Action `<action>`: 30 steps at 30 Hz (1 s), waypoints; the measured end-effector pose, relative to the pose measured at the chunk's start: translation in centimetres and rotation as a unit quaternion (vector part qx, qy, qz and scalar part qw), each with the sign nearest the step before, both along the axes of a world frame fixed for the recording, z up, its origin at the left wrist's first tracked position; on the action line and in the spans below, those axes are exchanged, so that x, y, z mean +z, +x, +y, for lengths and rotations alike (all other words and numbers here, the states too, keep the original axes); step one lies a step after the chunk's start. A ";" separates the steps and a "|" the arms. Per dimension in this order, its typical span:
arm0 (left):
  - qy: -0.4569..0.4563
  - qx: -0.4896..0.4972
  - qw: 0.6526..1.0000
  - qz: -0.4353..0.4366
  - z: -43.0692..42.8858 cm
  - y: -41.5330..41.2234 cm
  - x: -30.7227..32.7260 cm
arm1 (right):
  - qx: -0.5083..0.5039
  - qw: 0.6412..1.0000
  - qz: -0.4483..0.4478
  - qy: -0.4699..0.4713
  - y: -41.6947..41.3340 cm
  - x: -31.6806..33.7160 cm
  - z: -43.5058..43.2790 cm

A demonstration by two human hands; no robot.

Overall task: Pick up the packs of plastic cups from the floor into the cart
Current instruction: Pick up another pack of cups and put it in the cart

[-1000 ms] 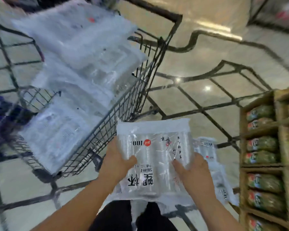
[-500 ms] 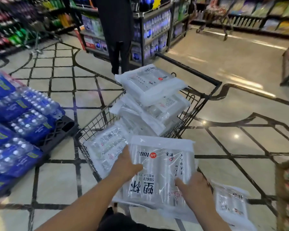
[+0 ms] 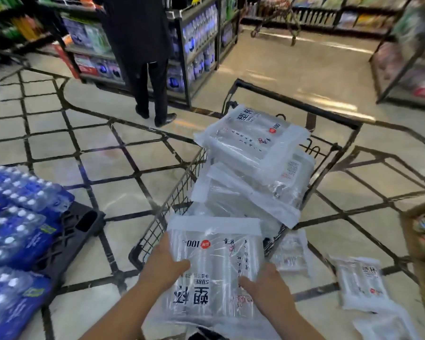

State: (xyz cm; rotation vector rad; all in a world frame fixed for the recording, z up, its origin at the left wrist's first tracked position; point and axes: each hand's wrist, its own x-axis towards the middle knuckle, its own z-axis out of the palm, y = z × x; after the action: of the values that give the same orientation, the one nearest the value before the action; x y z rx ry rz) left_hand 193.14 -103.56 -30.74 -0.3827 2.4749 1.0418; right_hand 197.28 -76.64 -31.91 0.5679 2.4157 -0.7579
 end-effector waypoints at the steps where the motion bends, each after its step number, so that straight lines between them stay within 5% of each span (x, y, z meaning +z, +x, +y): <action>1: -0.002 -0.016 1.000 -0.002 -1.1 -0.9 -0.1 | -0.005 1.000 -0.008 0.001 -0.6 -0.2 -1.3; 16: -0.025 -0.103 0.994 -0.021 -3.4 -8.0 -6.5 | -0.122 0.989 -0.085 0.023 -3.5 -3.5 -7.1; 22: -0.055 -0.102 0.993 -0.007 -3.0 -7.9 -7.3 | -0.062 0.989 -0.104 0.089 -3.5 -3.1 -6.8; 30: -0.211 -0.253 0.933 0.146 1.2 -6.9 -4.9 | -0.018 0.996 -0.035 0.084 -2.3 -1.3 -2.8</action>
State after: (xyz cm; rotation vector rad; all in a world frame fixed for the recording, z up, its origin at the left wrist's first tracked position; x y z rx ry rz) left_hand 186.26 -102.40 -35.62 0.3091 2.8304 0.3714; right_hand 194.94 -79.47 -33.21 0.6942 2.4235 -0.5422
